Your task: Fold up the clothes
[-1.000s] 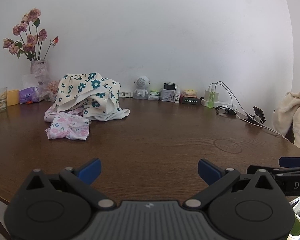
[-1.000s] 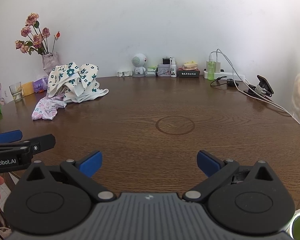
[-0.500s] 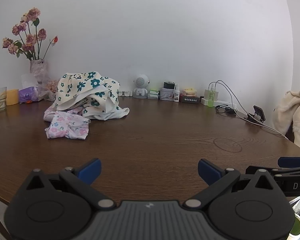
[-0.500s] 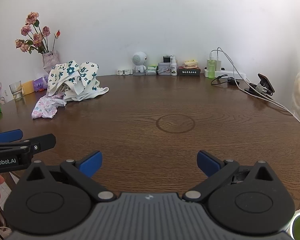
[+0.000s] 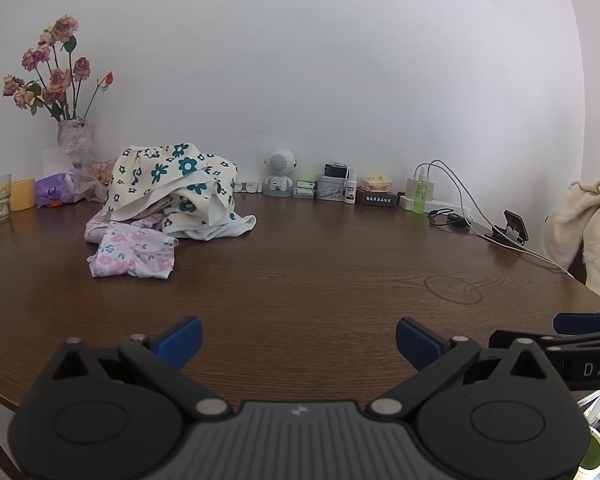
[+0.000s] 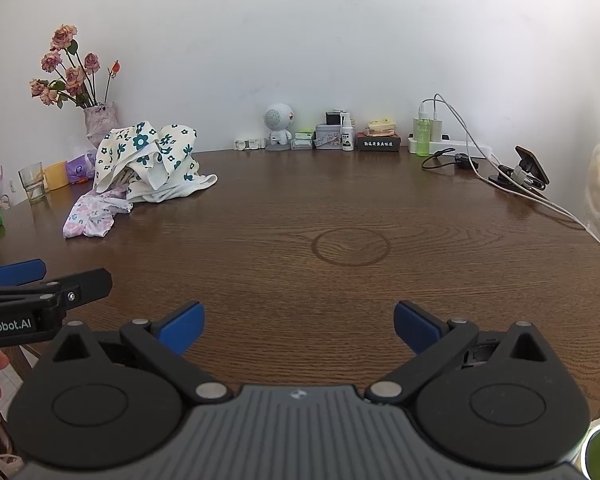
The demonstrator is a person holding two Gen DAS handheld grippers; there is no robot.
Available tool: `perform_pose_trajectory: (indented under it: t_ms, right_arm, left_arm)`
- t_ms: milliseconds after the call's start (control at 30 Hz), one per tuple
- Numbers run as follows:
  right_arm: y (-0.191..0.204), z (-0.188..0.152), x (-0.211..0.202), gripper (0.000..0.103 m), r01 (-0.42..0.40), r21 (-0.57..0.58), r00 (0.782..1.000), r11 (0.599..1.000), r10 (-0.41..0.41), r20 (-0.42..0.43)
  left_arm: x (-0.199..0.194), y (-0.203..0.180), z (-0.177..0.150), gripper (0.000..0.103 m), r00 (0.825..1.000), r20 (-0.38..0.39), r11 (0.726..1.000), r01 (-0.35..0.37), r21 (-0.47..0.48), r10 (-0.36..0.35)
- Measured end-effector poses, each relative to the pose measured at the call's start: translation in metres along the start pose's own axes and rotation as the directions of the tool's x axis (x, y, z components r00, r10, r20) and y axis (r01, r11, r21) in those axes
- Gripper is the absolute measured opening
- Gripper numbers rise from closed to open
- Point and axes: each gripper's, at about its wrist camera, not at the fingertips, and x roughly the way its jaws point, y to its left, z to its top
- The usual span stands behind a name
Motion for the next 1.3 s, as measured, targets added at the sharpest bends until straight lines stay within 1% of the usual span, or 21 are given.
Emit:
perform_pose_trajectory:
  t_ms: [600, 1300]
  right_arm:
    - [0.0010, 0.0054, -0.0008, 0.103, -0.001, -0.007, 1.000, 1.000, 0.001, 0.012]
    - [0.0031, 0.0095, -0.0001, 0.103, -0.007, -0.017, 1.000, 1.000, 0.007, 0.015]
  left_arm:
    - [0.0019, 0.0025, 0.0038, 0.103, 1.000, -0.006, 1.000, 0.003, -0.013, -0.003]
    - [0.0049, 0.0001, 0.0064, 0.103, 1.000, -0.015, 1.000, 0.016, 0.000, -0.016]
